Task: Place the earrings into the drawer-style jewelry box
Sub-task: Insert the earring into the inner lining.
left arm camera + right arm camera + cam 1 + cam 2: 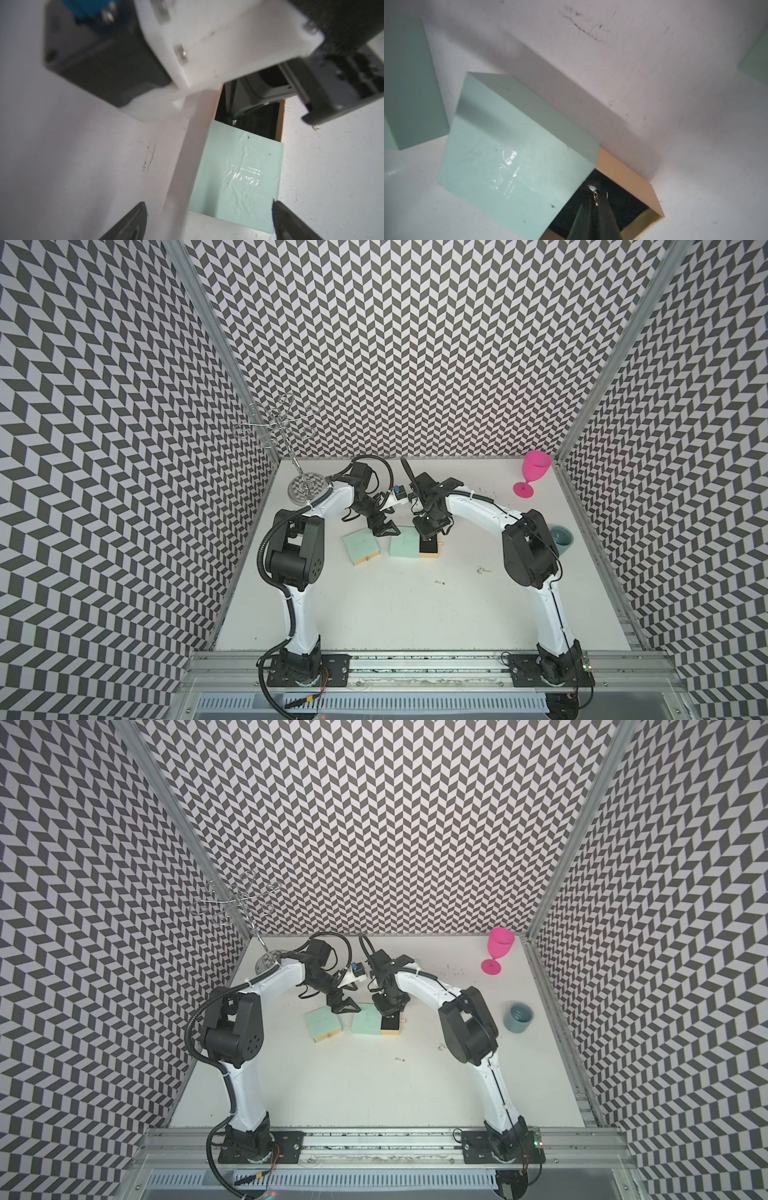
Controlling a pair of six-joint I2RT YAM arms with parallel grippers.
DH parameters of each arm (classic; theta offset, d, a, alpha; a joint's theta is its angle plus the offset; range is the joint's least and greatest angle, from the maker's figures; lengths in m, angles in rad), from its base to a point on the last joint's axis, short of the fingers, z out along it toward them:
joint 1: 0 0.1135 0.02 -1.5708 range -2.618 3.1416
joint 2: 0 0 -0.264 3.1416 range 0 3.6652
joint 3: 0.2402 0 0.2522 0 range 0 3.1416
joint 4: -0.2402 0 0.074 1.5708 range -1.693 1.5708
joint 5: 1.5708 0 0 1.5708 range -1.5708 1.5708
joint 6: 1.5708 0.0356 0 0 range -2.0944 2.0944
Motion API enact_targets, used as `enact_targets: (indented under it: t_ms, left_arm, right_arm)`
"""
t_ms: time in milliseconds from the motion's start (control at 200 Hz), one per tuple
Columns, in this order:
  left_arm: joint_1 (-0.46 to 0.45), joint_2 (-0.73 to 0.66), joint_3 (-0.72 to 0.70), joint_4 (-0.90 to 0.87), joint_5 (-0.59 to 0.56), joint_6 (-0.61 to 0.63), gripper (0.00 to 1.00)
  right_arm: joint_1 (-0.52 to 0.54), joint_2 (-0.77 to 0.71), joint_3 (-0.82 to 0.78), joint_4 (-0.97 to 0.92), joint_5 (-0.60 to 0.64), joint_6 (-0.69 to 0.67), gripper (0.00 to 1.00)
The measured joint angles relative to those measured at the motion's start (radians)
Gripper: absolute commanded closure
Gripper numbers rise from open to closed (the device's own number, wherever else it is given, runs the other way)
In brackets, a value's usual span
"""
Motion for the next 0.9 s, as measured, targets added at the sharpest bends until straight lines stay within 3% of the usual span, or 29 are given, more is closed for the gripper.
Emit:
enact_targets:
  t_ms: [901]
  left_arm:
    - [0.0,0.0,0.0,-0.009,-0.006,0.005,0.06]
  right_arm:
    - [-0.002,-0.04,-0.087,0.002,0.005,0.025,0.91]
